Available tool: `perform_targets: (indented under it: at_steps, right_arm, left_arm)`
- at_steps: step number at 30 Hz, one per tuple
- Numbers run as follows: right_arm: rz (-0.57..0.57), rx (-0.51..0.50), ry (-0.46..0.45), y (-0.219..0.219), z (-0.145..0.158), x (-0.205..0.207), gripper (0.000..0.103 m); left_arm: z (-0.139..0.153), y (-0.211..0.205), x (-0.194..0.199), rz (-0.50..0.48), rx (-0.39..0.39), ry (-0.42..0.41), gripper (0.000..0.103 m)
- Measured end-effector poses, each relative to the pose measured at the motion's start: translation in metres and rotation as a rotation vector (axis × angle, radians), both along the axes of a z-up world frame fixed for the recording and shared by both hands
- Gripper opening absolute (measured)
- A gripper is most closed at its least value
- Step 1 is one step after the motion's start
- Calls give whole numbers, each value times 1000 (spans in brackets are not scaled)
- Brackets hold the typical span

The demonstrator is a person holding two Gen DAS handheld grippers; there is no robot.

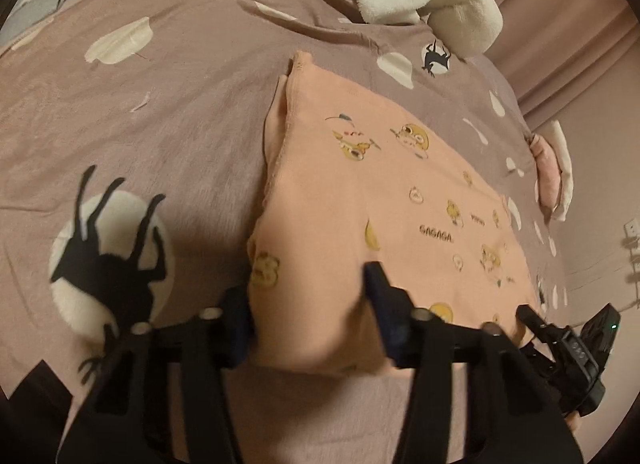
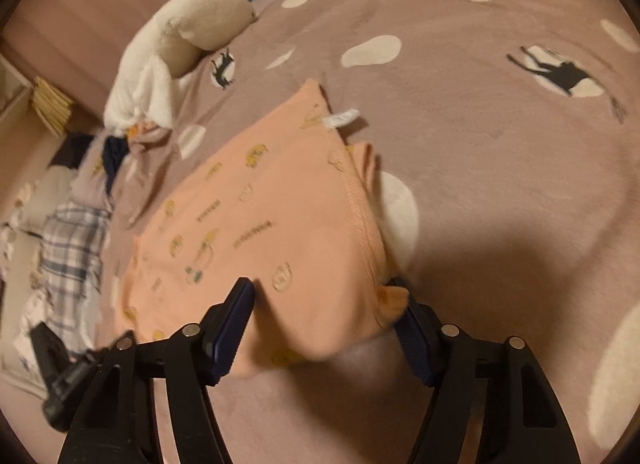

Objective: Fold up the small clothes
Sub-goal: 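Grasp the onesie side edge with the right gripper and lift it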

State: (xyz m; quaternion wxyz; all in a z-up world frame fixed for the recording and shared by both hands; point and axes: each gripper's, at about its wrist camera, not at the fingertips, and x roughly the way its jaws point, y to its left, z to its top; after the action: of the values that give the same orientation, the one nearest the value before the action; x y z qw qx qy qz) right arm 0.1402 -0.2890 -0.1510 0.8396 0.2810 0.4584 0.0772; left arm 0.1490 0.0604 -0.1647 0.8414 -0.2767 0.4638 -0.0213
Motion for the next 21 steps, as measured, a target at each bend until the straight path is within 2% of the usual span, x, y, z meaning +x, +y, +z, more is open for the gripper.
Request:
perform_targets:
  at_steps: [3,5,7,11,21]
  right_arm:
    - [-4,29,2,-1,-4,4,45]
    - [-3,31,7,0,-4,6,22]
    - [2,28,-4,2,-1,4,16]
    - [24,-47,-84,11,22,-10,14]
    - [68,-143,-141,16,65,-56,14]
  left_arm:
    - [-2,2,3,7,-27,-11,20]
    - [1,0,1,8,-19,-23,17]
    - [6,-2,-3,5,3,-37,16]
    - [19,-3,-12,-14,30,-56,14]
    - [43,-13,-65,-86,91,-34,14]
